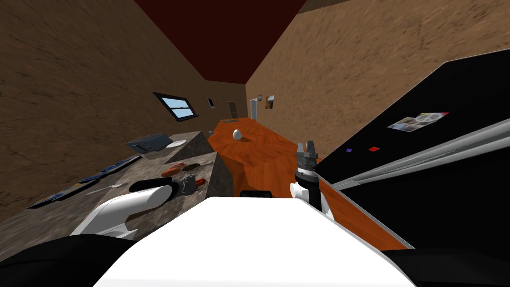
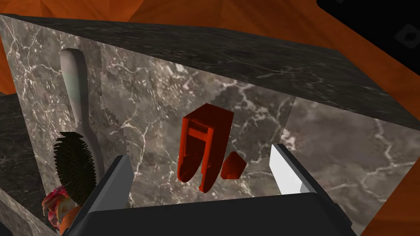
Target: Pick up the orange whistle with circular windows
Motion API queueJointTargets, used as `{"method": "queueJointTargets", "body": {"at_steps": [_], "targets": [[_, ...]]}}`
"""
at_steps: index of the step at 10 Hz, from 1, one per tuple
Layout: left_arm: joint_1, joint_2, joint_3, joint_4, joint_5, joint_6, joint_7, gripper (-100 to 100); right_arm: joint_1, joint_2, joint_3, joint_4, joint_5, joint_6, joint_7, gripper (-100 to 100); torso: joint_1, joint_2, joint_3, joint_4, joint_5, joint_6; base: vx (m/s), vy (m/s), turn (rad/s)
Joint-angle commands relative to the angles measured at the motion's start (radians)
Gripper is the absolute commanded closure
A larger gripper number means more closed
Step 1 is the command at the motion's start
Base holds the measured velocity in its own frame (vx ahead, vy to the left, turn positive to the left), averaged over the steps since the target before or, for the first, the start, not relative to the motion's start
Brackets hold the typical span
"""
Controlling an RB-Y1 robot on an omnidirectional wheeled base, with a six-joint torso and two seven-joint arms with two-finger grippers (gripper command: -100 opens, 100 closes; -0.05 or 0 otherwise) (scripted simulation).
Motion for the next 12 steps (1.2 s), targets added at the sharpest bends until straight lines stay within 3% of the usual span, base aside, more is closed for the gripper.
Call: {"method": "queueJointTargets", "body": {"at_steps": [1, 3, 7, 9, 10, 11, 12], "targets": [[0.002, 0.006, -0.005, 0.001, 0.009, 0.032, 0.008, -100, 0.000, 0.000, 0.000, 0.000, 0.000, 0.000, 0.000, 0, 0.000, 0.000, 0.000, 0.000, 0.000, 0.000, 0.041, 0.062, 0.018], [0.009, 0.039, -0.013, 0.005, 0.055, 0.100, 0.031, -100, 0.000, 0.000, 0.000, 0.000, 0.000, 0.000, 0.000, 0, 0.000, 0.000, 0.000, 0.000, 0.000, 0.000, 0.071, 0.081, 0.064], [0.016, 0.074, -0.025, 0.010, 0.105, 0.191, 0.058, -100, 0.000, 0.000, 0.000, 0.000, 0.000, 0.000, 0.000, 0, 0.001, 0.000, 0.000, 0.000, 0.000, 0.000, 0.055, 0.077, 0.045], [0.020, 0.086, -0.033, 0.014, 0.126, 0.225, 0.069, -100, 0.000, 0.000, 0.000, 0.000, 0.000, 0.000, 0.000, 0, 0.001, 0.000, 0.000, 0.000, 0.000, 0.000, 0.062, 0.076, 0.032], [0.017, 0.084, -0.028, 0.011, 0.121, 0.216, 0.067, -100, 0.000, 0.000, 0.000, 0.000, 0.000, 0.000, 0.000, 0, 0.000, 0.000, 0.000, 0.000, 0.000, 0.000, 0.026, 0.029, 0.002], [0.018, 0.085, -0.029, 0.011, 0.122, 0.220, 0.068, 0, 0.000, 0.000, 0.000, 0.000, 0.000, 0.000, 0.000, 0, -0.002, 0.001, 0.001, 0.000, 0.000, 0.000, 0.005, 0.006, -0.002], [0.011, 0.081, -0.040, 0.039, 0.109, 0.199, 0.058, -100, 0.000, 0.000, 0.000, 0.000, 0.000, 0.000, 0.000, 0, -0.004, 0.003, 0.002, 0.001, -0.001, 0.000, 0.000, -0.005, -0.033]]}}
